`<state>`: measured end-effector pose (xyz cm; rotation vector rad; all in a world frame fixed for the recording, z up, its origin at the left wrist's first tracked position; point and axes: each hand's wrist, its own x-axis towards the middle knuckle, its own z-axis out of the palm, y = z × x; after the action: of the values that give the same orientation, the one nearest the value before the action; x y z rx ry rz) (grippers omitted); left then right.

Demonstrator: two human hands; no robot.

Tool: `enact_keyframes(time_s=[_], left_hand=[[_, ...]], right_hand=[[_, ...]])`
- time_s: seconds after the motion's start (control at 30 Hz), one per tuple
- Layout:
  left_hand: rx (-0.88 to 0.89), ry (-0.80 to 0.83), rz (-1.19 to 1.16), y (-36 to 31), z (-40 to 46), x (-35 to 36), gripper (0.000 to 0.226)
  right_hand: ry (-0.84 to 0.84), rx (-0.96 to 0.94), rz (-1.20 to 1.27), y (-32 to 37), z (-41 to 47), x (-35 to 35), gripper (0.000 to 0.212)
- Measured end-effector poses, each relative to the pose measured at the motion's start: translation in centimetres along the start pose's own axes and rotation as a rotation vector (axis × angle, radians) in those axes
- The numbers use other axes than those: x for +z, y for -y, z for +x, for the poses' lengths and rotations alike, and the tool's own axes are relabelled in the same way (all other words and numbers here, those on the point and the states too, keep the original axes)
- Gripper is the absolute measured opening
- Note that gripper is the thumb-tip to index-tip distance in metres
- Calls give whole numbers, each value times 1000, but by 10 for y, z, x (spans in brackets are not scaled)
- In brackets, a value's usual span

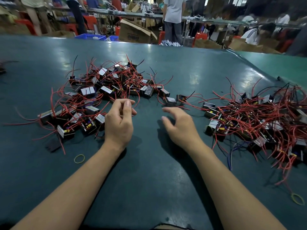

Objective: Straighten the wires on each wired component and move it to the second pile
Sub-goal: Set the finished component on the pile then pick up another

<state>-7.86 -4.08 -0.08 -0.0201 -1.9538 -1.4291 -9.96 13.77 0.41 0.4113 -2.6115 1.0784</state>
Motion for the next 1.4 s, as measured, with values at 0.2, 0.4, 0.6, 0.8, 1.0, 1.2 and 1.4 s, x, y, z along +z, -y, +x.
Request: enact_keyframes(time_s=[0.2,0.4,0.6,0.8,1.0,1.2,1.4], left_hand=[[-19,8,5,1,0,-2,24],[-31,22,-24,2,0,-2,21],[185,65,241,-3,-5,-4,12],[180,-39,908,6,11,-18,36],[-142,303,1260,28,21,-19,70],[87,392,850,28,21,-22,53],[163,289,768,21,19,-16,51]], right_hand=[[-332,537,104,-42,23,-38,34],[-352,443,10,-38,22,-33,26],[-275,179,90,-17,14,-17,25],[-198,141,139,-18,11,-11,49],[-165,139,166,-18,13,-8,42],[-166,146,183,-20,13,-8,42],[-179,152,212,-21,7,-10,41]])
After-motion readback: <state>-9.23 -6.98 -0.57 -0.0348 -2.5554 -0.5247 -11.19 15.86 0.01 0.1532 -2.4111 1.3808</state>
